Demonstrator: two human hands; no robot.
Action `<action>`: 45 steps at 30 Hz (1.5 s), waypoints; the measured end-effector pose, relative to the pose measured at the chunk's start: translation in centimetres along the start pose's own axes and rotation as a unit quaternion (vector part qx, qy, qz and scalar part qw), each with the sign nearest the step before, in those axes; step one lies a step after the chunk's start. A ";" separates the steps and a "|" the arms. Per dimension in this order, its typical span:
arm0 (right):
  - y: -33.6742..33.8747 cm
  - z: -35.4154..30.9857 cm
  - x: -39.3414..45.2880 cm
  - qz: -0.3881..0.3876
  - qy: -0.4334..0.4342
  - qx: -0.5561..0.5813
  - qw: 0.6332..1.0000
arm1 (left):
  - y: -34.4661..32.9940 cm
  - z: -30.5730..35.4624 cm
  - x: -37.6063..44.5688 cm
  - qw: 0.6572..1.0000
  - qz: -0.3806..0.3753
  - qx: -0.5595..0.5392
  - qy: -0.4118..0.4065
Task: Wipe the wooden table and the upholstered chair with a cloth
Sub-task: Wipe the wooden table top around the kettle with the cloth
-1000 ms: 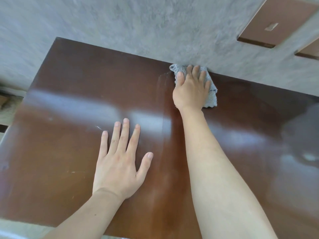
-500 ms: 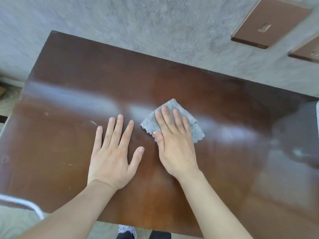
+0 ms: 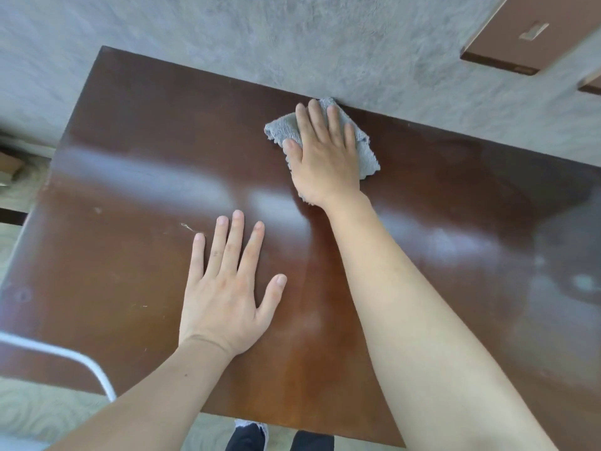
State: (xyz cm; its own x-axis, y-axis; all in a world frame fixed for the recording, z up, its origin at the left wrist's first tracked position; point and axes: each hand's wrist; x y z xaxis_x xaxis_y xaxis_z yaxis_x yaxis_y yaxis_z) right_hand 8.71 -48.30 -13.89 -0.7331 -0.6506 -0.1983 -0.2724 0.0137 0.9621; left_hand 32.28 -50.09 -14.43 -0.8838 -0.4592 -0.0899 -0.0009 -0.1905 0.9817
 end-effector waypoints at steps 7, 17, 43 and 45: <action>-0.6 0.5 -7.4 0.001 0.075 -0.014 0.997 | 0.5 0.1 -0.1 1.000 -0.010 -0.024 0.011; -6.7 -3.8 -33.1 -0.032 -0.060 -0.005 0.998 | 0.4 0.2 0.0 1.000 -0.009 -0.017 0.007; -5.4 -2.2 -25.7 0.032 -0.125 -0.010 0.992 | 0.4 0.1 0.0 1.000 0.003 -0.028 0.009; -5.9 -1.6 -28.4 0.015 -0.118 -0.014 0.993 | 0.4 0.1 0.0 0.999 0.005 -0.033 0.009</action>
State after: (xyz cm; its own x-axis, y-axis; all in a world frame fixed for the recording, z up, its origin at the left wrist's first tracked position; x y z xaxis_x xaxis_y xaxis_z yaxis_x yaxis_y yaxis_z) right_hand 32.20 -31.12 -13.62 -0.8667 -0.4550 -0.2046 -0.2333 0.0072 0.9724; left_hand 32.20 -50.05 -13.98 -0.8753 -0.4762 -0.0842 0.0391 -0.2432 0.9692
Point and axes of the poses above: each hand's wrist, its own x-axis towards the middle knuckle, its own y-axis out of the back of the hand, z = x × y, and after that the axes turned 5 degrees about -x, right-handed
